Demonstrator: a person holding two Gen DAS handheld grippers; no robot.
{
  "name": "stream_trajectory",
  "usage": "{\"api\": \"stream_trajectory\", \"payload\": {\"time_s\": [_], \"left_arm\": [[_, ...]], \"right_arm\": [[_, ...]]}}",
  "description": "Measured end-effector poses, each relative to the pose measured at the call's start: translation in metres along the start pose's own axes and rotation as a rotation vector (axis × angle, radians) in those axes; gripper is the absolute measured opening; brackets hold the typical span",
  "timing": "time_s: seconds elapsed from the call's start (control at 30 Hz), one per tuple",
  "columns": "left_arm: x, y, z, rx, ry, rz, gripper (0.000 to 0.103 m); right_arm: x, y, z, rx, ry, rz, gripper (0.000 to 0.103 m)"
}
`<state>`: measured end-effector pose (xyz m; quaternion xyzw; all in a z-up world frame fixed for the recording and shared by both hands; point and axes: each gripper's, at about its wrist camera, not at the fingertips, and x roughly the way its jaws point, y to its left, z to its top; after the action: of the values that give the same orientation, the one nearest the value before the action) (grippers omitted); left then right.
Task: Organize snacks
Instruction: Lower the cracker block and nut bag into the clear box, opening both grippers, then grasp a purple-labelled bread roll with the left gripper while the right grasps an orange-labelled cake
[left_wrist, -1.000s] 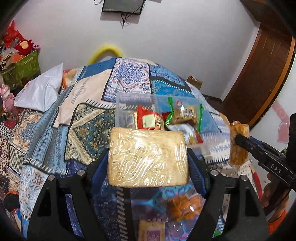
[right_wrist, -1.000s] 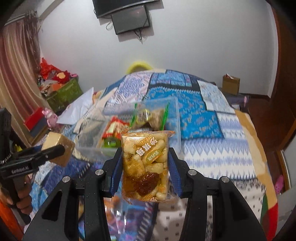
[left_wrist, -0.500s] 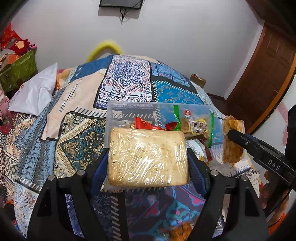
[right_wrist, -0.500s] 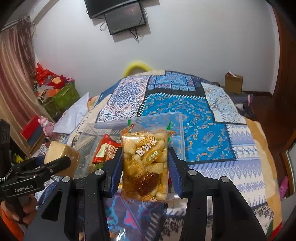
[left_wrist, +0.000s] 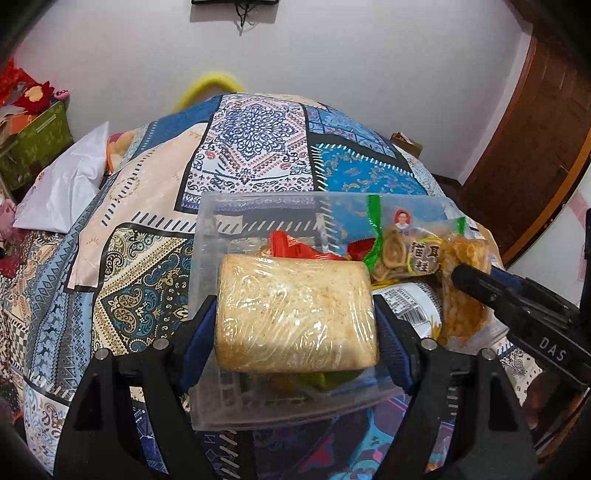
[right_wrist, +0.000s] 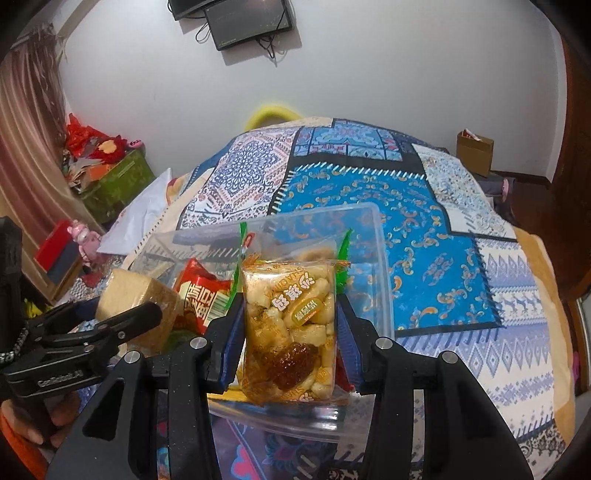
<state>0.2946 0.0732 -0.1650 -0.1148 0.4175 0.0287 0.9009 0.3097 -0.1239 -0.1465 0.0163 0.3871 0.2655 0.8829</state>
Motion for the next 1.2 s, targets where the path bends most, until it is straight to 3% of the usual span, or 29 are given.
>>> {"api": "stream_trajectory", "payload": {"time_s": [0.3,0.37,0.43,0.47,0.8,1.2], "left_arm": [[-0.007,0.007,-0.004,-0.045,0.055,-0.031,0.08],[-0.015,0.007,-0.005,-0.043,0.049,-0.035,0.08],[-0.027,0.006,-0.006,-0.036,0.021,-0.034,0.08],[-0.033,0.006,-0.005,-0.03,0.008,-0.035,0.08],[-0.104,-0.006,-0.015,0.028,-0.068,-0.037,0.081],[-0.138,-0.01,-0.102,0.112,0.011,-0.01,0.082]], "right_arm": [[0.002,0.006,-0.01,-0.055,0.067,-0.076,0.047],[-0.005,0.011,-0.011,-0.078,0.054,-0.097,0.055],[-0.014,0.014,-0.011,-0.093,0.025,-0.119,0.072],[-0.019,0.016,-0.01,-0.102,0.012,-0.121,0.074],[-0.075,0.031,-0.018,-0.123,-0.039,-0.097,0.075],[-0.113,0.054,-0.086,-0.161,0.005,-0.072,0.077]]}}
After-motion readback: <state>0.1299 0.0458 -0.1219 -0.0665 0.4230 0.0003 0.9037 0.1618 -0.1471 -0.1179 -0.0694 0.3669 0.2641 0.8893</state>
